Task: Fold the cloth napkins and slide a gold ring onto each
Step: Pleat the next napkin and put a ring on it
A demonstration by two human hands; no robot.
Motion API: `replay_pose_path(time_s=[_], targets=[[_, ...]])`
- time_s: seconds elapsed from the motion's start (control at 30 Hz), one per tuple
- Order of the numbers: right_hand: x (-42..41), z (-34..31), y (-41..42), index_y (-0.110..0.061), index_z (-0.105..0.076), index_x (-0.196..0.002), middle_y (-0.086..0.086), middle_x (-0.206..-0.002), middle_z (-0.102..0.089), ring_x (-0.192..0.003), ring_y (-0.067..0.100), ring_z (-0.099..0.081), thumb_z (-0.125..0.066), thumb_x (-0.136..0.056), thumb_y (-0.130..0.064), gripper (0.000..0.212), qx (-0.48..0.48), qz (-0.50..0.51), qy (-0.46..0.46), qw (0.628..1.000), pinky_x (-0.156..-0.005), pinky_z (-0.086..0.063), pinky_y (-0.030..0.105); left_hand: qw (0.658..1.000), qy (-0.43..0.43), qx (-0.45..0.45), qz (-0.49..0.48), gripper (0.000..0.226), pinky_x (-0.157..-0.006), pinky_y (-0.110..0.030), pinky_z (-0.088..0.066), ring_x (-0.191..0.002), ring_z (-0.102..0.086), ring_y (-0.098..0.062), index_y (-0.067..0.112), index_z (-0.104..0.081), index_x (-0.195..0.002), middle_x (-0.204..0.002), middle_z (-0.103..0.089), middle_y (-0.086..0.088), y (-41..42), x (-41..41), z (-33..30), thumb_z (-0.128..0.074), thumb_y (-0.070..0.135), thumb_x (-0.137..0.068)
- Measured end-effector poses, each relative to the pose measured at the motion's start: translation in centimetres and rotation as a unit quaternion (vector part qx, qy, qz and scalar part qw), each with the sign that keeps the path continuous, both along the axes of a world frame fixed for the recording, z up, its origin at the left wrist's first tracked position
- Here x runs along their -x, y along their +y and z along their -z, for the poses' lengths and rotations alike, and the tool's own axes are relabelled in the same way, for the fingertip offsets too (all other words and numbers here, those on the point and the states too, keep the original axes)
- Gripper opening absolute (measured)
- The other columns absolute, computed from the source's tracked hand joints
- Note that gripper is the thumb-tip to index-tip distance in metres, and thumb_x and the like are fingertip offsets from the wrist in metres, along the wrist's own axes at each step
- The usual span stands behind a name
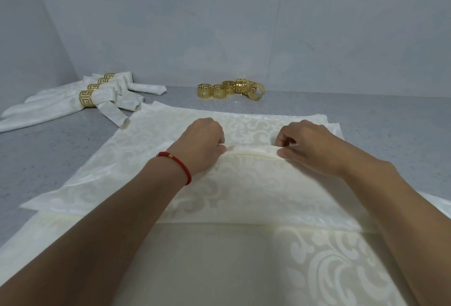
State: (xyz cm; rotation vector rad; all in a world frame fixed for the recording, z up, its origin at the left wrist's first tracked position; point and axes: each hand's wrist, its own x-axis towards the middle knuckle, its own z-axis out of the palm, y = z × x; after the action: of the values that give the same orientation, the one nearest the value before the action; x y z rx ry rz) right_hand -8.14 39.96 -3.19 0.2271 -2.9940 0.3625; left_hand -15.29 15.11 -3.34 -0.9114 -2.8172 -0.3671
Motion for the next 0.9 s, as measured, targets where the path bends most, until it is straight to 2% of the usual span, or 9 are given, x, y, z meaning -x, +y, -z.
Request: replay_pose_path(time_s=[0.1, 0.2, 0.3, 0.4, 0.5, 0.57, 0.63, 0.73, 0.9], targets=[[-0.1, -0.2, -0.5, -0.025, -0.062, -0.087, -0.014, -0.084, -0.064, -0.082, 0.016, -0.058, -0.066, -0.087, -0.019, 0.007, -0.012, 0.0, 0.045, 0.999, -0.08, -0.037, 0.034, 0.996, 0.077, 0.034, 0.012, 0.012, -0.081, -0.033, -0.041, -0.097, -0.051, -0.021, 0.018, -0.062, -0.084, -0.093, -0.064, 0.002, 0.0, -0.4, -0.5, -0.063, 0.024, -0.094], [0.1, 0.2, -0.9, -0.027, -0.054, -0.084, -0.012, -0.082, -0.057, -0.077, 0.013, -0.048, -0.064, -0.078, -0.009, 0.022, -0.06, -0.011, 0.097, 0.993, -0.076, -0.029, 0.032, 0.982, 0.15, 0.061, 0.095, 0.017, -0.071, -0.031, -0.03, -0.083, -0.047, -0.018, 0.022, -0.051, -0.081, -0.082, -0.057, 0.007, -0.2, -0.3, -0.8, -0.064, 0.015, -0.088], [-0.2, -0.5, -0.9, -0.031, -0.055, -0.09, -0.013, -0.091, -0.056, -0.084, 0.01, -0.048, -0.064, -0.081, -0.012, 0.022, -0.082, -0.009, 0.037, 0.996, -0.082, -0.034, 0.034, 0.983, 0.095, 0.083, 0.137, 0.019, -0.07, -0.029, -0.035, -0.083, -0.053, -0.018, 0.022, -0.055, -0.083, -0.085, -0.058, 0.006, -0.6, -0.3, -1.3, -0.064, 0.005, -0.082], [-1.1, -1.3, -0.8, -0.031, -0.059, -0.093, -0.014, -0.091, -0.06, -0.083, 0.006, -0.055, -0.069, -0.083, -0.026, 0.015, -0.044, -0.007, -0.034, 0.998, -0.082, -0.042, 0.031, 0.987, -0.01, 0.093, 0.131, 0.012, -0.069, -0.02, -0.041, -0.082, -0.051, -0.007, 0.022, -0.064, -0.09, -0.091, -0.058, 0.011, -0.8, -0.7, -1.8, -0.062, 0.011, -0.086], [-1.0, -1.0, -0.5, -0.031, -0.06, -0.099, -0.01, -0.084, -0.062, -0.078, 0.007, -0.057, -0.069, -0.093, -0.03, 0.011, 0.035, -0.019, -0.022, 0.999, -0.072, -0.046, 0.031, 0.992, -0.038, 0.026, 0.114, 0.012, -0.066, -0.017, -0.041, -0.08, -0.057, -0.005, 0.022, -0.07, -0.088, -0.087, -0.064, 0.011, -1.3, -0.8, -2.0, -0.06, 0.024, -0.095], [-0.7, -0.9, -0.1, -0.032, -0.063, -0.108, -0.011, -0.089, -0.059, -0.083, 0.005, -0.053, -0.071, -0.094, -0.035, 0.017, 0.039, -0.018, -0.031, 0.999, -0.074, -0.042, 0.028, 0.994, -0.035, 0.012, 0.101, 0.007, -0.07, -0.02, -0.043, -0.086, -0.059, -0.01, 0.023, -0.068, -0.1, -0.097, -0.064, 0.009, -1.5, -0.5, -2.0, -0.063, 0.026, -0.094], [-0.6, -0.9, 0.2, -0.03, -0.067, -0.103, -0.012, -0.098, -0.058, -0.093, 0.009, -0.051, -0.073, -0.092, -0.04, 0.015, 0.018, -0.013, -0.042, 0.999, -0.082, -0.043, 0.03, 0.995, -0.039, 0.043, 0.086, 0.021, -0.076, -0.024, -0.042, -0.089, -0.053, -0.011, 0.022, -0.065, -0.113, -0.108, -0.059, 0.006, -1.5, -0.5, -1.8, -0.066, 0.029, -0.094], [-0.9, -0.9, 0.1, -0.024, -0.066, -0.087, -0.008, -0.087, -0.064, -0.085, 0.015, -0.057, -0.074, -0.091, -0.036, 0.015, 0.057, 0.003, -0.04, 0.998, -0.077, -0.048, 0.033, 0.995, -0.047, 0.058, 0.072, 0.014, -0.067, -0.022, -0.037, -0.086, -0.05, -0.014, 0.017, -0.065, -0.098, -0.1, -0.059, 0.004, -1.4, -0.2, -1.3, -0.065, 0.031, -0.094], [-0.8, -0.4, -0.9, -0.024, -0.058, -0.077, -0.008, -0.079, -0.061, -0.076, 0.015, -0.056, -0.072, -0.085, -0.018, 0.017, 0.06, 0.019, 0.044, 0.997, -0.068, -0.046, 0.031, 0.988, 0.109, 0.086, 0.069, 0.015, -0.074, -0.031, -0.026, -0.085, -0.041, -0.015, 0.026, -0.049, -0.084, -0.08, -0.052, 0.012, -1.0, -0.4, -1.3, -0.059, 0.025, -0.094]])
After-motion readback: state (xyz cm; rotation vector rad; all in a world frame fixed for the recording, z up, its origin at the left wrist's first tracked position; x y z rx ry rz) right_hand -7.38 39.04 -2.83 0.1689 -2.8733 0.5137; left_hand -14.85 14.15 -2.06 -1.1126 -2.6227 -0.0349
